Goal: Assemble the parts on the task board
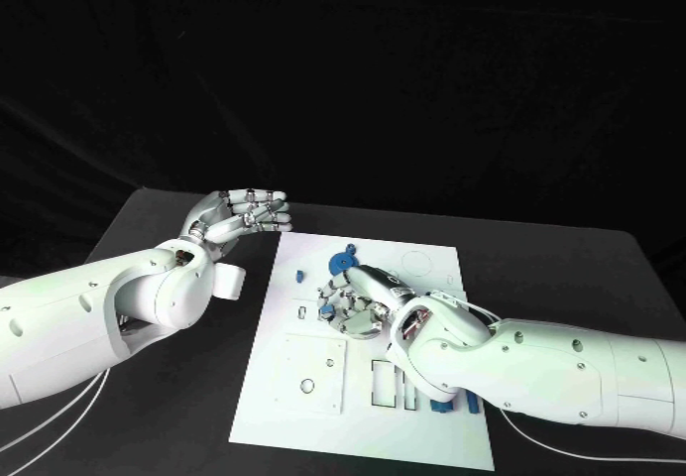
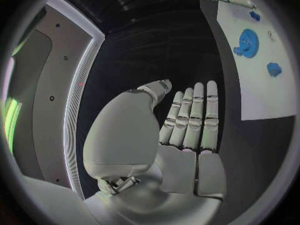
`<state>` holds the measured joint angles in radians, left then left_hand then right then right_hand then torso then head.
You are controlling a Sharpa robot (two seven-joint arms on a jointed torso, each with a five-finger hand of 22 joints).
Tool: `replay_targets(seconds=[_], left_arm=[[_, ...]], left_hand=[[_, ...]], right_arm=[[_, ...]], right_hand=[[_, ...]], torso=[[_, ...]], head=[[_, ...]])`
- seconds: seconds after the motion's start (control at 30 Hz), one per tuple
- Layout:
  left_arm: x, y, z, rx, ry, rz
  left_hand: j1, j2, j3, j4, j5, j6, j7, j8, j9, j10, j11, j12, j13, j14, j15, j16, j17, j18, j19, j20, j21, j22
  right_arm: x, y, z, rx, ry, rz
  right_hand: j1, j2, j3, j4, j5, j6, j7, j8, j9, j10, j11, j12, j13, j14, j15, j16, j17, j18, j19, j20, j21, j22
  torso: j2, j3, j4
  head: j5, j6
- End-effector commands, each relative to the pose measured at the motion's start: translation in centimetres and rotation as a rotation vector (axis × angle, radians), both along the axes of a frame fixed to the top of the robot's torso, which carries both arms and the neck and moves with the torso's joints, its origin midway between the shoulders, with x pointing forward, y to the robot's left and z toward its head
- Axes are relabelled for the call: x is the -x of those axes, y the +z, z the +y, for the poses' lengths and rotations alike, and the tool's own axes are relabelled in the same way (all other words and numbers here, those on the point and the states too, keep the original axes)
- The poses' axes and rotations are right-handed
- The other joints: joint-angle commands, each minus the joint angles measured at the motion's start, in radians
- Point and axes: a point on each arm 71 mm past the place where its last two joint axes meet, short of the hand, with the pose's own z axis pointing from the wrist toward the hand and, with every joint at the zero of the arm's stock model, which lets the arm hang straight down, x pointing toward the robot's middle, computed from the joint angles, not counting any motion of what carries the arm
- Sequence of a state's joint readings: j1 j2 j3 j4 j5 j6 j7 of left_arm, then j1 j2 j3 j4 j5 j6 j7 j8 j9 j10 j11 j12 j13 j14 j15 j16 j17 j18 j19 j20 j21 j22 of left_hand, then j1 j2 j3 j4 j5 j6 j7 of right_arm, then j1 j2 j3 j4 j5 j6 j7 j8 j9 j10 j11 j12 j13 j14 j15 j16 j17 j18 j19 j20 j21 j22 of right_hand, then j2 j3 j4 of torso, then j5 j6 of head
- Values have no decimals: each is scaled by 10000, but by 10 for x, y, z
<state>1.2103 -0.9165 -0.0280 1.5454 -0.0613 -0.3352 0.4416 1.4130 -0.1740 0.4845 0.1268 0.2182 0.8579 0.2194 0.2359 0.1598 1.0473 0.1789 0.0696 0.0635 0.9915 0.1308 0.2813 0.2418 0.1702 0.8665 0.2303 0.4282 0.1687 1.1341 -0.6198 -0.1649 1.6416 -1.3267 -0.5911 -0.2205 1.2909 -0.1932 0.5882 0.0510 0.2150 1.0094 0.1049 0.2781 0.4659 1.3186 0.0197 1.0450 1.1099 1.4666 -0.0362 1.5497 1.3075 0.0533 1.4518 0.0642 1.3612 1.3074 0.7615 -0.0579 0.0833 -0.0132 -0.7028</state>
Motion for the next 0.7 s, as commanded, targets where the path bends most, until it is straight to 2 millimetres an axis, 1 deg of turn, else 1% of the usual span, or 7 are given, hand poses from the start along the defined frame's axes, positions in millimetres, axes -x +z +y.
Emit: replay_targets(seconds=[0.03, 0.2, 0.4, 0.63, 0.7], left_arm=[[1, 1, -2, 73, -146, -61], [1, 1, -2, 68, -139, -59], [1, 1, -1, 66, -137, -59], [1, 1, -1, 64, -136, -59], [1, 1, -1, 64, -137, -59]], left_hand=[[28, 37, -11, -55, -29, 30, 195, -50, -9, -44, 27, -62, 4, 2, 18, -32, 8, 93, -70, 14, 28, 9], [28, 37, -11, -55, -29, 30, 195, -50, -9, -44, 27, -62, 4, 2, 18, -32, 8, 93, -70, 14, 28, 9], [28, 37, -11, -55, -29, 30, 195, -50, -9, -44, 27, -62, 4, 2, 18, -32, 8, 93, -70, 14, 28, 9], [28, 37, -11, -55, -29, 30, 195, -50, -9, -44, 27, -62, 4, 2, 18, -32, 8, 93, -70, 14, 28, 9], [28, 37, -11, -55, -29, 30, 195, -50, -9, -44, 27, -62, 4, 2, 18, -32, 8, 93, -70, 14, 28, 9]], right_arm=[[0, -2, 0, -34, 77, 6], [0, -5, 0, -64, 66, 54], [-1, -7, 0, -51, 44, 37], [-3, -9, -1, -51, -3, -40], [-3, -9, -1, -64, -8, -57]], right_hand=[[-12, -69, -8, -59, 43, 15, 0, -18, 1, 53, 8, 6, -24, 841, -86, -50, 1639, 24, -84, 3, -55, 1185], [-8, -75, -5, -67, 45, 3, 4, -26, -3, 74, 10, 42, 7, 841, -84, -50, 1637, 24, -84, 3, -56, 1185], [7, -77, 2, -81, 48, 0, 4, -30, -6, 157, 10, 210, 153, 841, -83, -51, 1634, 23, -82, 3, -54, 1188], [83, -74, 37, -153, 54, 14, 6, -32, -10, 218, 12, 315, 241, 845, -81, -47, 1653, 19, -72, 4, -43, 1200], [98, -70, 45, -167, 56, 18, 6, -32, -11, 234, 12, 349, 270, 846, -81, -46, 1655, 17, -67, 4, -37, 1206]], torso=[[7, -4, 5], [10, 3, 20], [5, -1, 16], [9, 5, -2], [9, 6, 1]], head=[[30, -2], [40, -8], [57, -29], [67, -19], [70, -32]])
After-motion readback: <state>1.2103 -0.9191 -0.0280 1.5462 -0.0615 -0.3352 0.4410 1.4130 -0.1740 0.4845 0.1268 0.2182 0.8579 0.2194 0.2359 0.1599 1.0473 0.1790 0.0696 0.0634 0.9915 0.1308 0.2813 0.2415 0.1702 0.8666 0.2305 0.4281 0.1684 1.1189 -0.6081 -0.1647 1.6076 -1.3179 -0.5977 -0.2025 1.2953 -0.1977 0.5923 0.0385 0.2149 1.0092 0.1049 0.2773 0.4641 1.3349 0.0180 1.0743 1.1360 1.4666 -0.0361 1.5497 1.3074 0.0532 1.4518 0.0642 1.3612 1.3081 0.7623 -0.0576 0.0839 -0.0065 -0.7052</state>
